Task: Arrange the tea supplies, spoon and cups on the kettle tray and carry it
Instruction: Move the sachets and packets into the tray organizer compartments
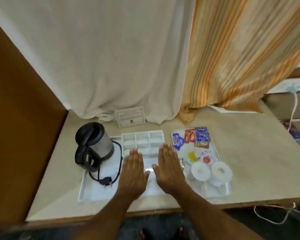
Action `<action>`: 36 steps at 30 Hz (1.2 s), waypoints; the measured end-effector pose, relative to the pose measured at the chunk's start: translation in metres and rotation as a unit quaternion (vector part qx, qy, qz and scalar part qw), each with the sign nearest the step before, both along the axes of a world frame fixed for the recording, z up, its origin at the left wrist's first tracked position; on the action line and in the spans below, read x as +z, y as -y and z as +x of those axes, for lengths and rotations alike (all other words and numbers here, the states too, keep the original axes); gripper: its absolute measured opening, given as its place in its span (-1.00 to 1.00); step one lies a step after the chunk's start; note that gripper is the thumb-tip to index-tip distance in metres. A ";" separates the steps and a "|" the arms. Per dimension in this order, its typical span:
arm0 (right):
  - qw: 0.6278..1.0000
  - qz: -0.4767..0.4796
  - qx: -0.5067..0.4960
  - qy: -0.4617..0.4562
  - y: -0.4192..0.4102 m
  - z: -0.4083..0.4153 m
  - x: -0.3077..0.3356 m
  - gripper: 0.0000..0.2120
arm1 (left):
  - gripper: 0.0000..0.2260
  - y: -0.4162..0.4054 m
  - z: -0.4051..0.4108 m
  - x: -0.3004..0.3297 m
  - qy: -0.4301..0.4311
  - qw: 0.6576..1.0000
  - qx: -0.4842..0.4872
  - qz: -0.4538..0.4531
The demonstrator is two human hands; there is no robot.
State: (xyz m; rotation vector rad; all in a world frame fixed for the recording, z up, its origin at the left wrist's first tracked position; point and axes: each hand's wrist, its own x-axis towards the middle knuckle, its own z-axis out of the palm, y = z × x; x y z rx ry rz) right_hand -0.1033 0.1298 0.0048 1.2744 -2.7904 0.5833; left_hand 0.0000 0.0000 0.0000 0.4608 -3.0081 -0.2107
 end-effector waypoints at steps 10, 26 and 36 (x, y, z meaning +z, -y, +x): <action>0.988 0.114 0.030 0.096 -0.029 0.014 -0.041 -0.30 | -0.33 -0.004 0.012 -0.039 0.102 0.995 0.016 0.008; 0.932 0.328 0.072 0.137 0.030 -0.203 0.029 -0.37 | -0.27 0.005 0.010 -0.059 0.079 0.995 0.009 0.065; 0.964 0.243 0.046 0.098 0.051 -0.213 0.060 -0.81 | -0.23 0.004 0.008 -0.059 0.091 0.992 0.026 0.080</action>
